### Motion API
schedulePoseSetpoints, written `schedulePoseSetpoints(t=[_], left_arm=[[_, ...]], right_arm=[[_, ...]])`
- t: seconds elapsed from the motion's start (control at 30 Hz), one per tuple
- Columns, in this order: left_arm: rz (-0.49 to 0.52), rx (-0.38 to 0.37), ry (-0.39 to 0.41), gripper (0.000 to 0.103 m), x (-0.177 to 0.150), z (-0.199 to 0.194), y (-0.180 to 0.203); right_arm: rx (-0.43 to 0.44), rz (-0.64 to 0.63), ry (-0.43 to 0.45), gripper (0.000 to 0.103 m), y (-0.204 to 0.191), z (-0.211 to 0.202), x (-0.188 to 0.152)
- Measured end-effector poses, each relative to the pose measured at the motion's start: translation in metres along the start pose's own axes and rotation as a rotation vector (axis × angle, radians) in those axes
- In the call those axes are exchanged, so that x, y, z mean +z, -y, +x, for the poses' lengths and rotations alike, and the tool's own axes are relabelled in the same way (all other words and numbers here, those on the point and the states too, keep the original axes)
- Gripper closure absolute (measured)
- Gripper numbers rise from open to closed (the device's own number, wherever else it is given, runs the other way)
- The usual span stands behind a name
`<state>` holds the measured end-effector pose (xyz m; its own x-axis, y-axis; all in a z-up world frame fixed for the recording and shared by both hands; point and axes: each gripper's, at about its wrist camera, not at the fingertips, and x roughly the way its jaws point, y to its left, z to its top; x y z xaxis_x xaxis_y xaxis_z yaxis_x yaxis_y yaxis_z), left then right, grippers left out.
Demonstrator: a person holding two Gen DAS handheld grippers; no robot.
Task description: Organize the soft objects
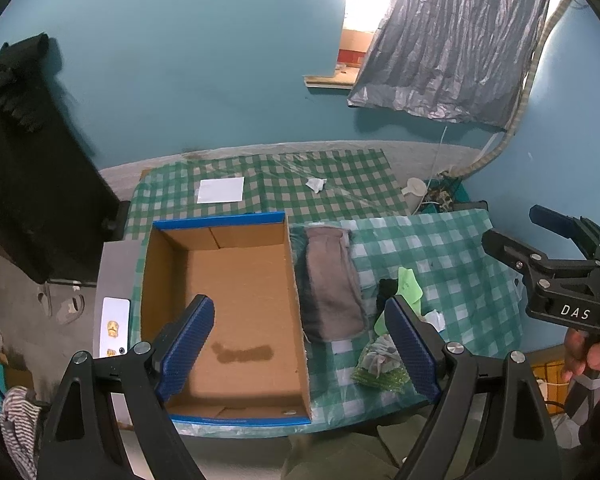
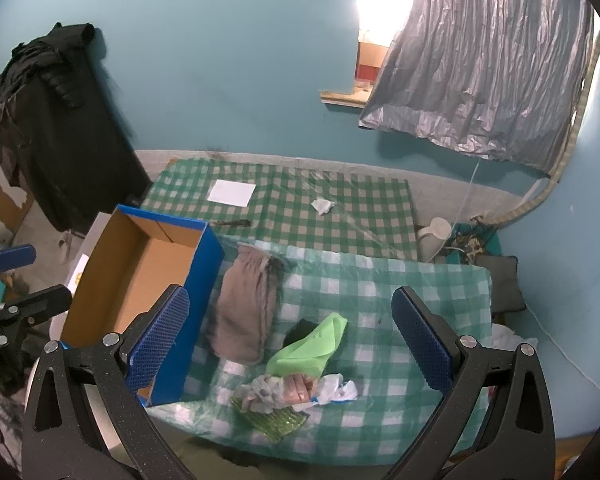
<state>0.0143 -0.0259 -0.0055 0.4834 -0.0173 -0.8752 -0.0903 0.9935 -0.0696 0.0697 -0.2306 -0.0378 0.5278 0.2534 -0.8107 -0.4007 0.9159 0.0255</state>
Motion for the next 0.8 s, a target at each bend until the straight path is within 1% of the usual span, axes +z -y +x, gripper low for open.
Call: schedulePoseSetpoints(t=[0.5, 0.8], left_arm=[[-0.004, 0.007, -0.008, 0.015, -0.0001, 0.0019, 0.0051], [-0.006, 0.006, -0.018, 0.015, -0.0019, 0.0048, -0.0007]], right_arm=[[0.005, 0.002, -0.007, 0.002, 0.0015, 0.0018, 0.0004], [0.003, 0.004, -0.009, 0.002, -0.0001, 0.0031, -0.0016]])
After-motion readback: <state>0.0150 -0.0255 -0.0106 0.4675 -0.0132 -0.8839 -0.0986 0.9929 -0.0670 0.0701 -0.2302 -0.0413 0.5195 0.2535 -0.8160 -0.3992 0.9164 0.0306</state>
